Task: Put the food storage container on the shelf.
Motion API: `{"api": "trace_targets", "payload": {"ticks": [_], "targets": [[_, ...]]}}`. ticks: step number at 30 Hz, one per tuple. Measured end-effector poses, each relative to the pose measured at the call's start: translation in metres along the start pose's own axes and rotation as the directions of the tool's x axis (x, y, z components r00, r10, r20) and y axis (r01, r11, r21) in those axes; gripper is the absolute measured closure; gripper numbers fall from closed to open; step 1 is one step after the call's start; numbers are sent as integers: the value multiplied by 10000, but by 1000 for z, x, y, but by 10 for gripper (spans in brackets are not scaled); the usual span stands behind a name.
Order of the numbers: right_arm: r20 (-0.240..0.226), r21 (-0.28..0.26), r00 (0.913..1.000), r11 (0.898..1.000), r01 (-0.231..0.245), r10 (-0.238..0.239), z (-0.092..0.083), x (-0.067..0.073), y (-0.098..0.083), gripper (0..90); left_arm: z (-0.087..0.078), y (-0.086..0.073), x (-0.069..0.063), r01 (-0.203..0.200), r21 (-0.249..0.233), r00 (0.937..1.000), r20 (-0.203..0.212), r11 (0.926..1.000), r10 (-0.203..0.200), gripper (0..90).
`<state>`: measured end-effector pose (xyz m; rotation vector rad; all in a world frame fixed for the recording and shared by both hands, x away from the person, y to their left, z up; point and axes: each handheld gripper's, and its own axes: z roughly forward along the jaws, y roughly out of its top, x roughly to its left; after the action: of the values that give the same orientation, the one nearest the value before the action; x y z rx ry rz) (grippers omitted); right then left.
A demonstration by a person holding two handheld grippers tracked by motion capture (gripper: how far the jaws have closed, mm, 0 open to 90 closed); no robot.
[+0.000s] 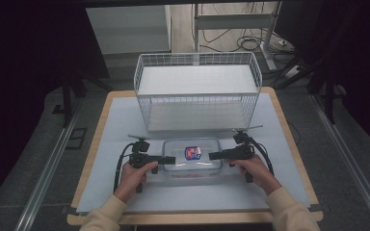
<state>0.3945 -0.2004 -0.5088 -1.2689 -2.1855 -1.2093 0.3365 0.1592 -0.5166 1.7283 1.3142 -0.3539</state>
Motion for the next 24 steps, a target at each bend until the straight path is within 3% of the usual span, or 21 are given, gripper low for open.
{"api": "trace_targets", "payload": {"ticks": [9, 24], "targets": [[-226, -167, 9995, 9996, -223, 220, -8, -4, 0, 320, 0, -1, 0, 14, -122, 10000, -11, 9999, -14, 277], [-351, -456, 9983, 9978, -475, 459, -14, -4, -4, 402, -3, -6, -2, -152, -396, 9999, -5, 9991, 152, 307]]}}
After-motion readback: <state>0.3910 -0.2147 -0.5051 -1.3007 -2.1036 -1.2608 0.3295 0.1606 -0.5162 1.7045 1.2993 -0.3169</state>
